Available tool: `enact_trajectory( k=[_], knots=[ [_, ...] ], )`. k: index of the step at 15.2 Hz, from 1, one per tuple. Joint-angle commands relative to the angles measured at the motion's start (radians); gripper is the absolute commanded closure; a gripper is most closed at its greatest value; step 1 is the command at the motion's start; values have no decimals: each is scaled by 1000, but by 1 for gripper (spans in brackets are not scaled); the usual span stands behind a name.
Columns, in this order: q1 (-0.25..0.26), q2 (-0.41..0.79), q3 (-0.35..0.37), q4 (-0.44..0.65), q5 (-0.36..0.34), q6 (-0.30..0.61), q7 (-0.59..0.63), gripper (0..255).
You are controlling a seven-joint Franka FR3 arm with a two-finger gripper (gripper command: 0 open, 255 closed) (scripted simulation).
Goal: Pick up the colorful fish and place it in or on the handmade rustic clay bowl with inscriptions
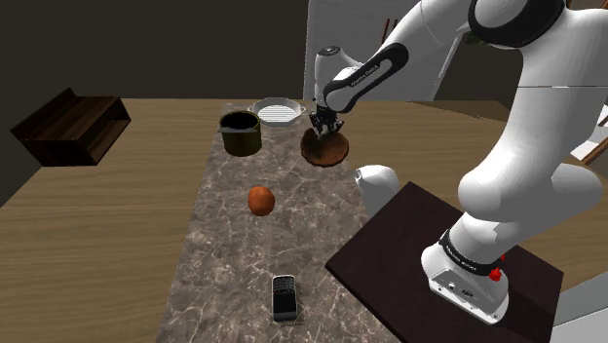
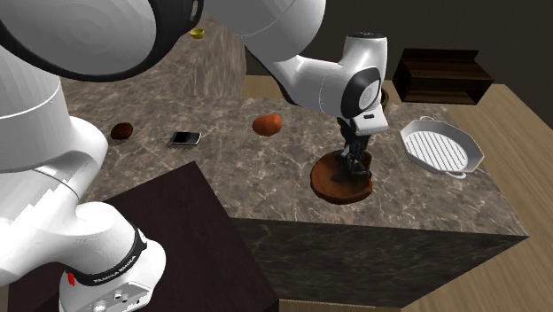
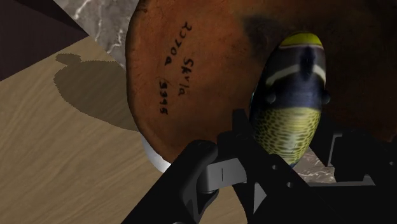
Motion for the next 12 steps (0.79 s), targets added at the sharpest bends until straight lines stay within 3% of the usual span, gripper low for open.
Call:
enact_trajectory(
  k=[1,7,8,12],
  knots=[
    [4,7,-3,2,-6,4,5,255],
    [4,7,-3,2,-6,4,5,255],
    [4,7,-3,2,-6,4,5,0],
    [4,7,-3,2,-6,4,5,0]
  ],
)
